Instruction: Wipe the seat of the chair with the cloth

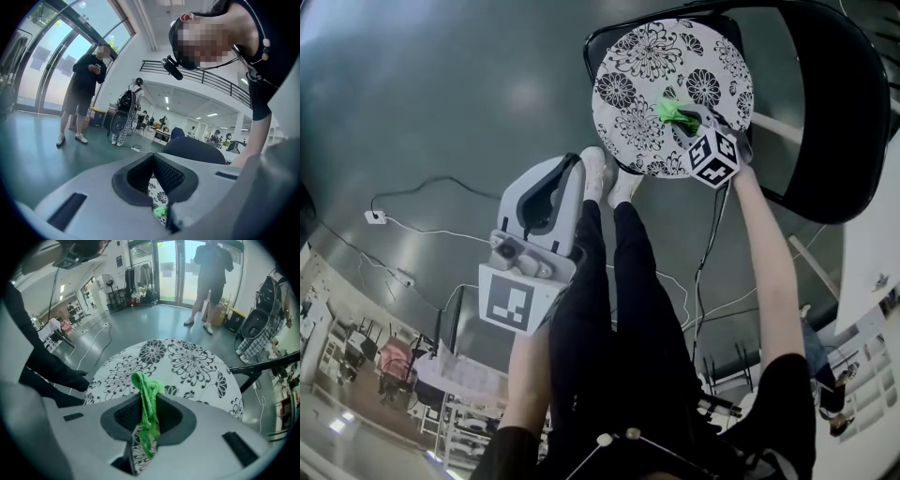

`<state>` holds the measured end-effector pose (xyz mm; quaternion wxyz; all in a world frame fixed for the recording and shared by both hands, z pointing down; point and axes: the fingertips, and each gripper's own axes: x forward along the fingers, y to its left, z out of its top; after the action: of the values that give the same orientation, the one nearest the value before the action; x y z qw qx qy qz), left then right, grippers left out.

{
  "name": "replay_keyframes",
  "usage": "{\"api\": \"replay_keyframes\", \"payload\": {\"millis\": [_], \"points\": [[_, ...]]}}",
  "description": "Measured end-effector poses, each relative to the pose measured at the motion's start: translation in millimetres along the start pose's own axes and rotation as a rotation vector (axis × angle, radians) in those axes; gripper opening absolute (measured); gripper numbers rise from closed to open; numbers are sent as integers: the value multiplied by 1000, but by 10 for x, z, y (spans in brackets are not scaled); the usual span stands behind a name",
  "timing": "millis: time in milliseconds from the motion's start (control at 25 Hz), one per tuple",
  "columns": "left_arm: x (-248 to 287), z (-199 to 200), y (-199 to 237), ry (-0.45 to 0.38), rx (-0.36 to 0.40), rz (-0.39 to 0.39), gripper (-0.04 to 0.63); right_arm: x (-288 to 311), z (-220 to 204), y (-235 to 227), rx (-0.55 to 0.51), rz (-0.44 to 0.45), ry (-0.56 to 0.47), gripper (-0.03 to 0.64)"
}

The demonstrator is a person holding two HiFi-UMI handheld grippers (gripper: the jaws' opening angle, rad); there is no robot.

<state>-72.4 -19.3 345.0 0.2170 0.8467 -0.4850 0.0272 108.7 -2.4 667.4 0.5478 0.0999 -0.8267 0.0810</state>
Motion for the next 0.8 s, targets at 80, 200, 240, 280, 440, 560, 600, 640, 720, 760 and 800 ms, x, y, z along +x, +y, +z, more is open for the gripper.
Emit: {"api": "replay_keyframes", "payload": {"millis": [80,200,240,280,440,560,600,640,720,760,800], "points": [[3,9,-19,-1,0,-4,6,-24,-55,311,-35,49,3,84],[17,9,-24,1,1,-9,6,-53,-142,758,-83,131,9,84],[23,6,-21,2,2,-10,6,-60,-169,879,-91,153,9,84],[26,2,-20,3,3,-10,6,-67,-193,979,-92,169,9,84],[22,-7,-34,1,5,-11,6,-93,-249,1188,-54,199,-1,84],[38,-7,-67,2,5,-16,6,-136,-267,1283,-38,236,-4,84],[44,-8,-75,2,4,-17,6,-148,-276,1331,-43,253,-4,84],[46,-9,-80,1,3,-18,6,-156,-287,1386,-58,269,-1,84],[42,-9,-90,1,3,-20,6,-167,-311,1483,-112,285,5,84],[37,-5,-97,2,4,-21,6,-177,-317,1502,-136,284,6,84],[33,2,-103,2,6,-23,6,-193,-310,1493,-143,280,4,84]]}}
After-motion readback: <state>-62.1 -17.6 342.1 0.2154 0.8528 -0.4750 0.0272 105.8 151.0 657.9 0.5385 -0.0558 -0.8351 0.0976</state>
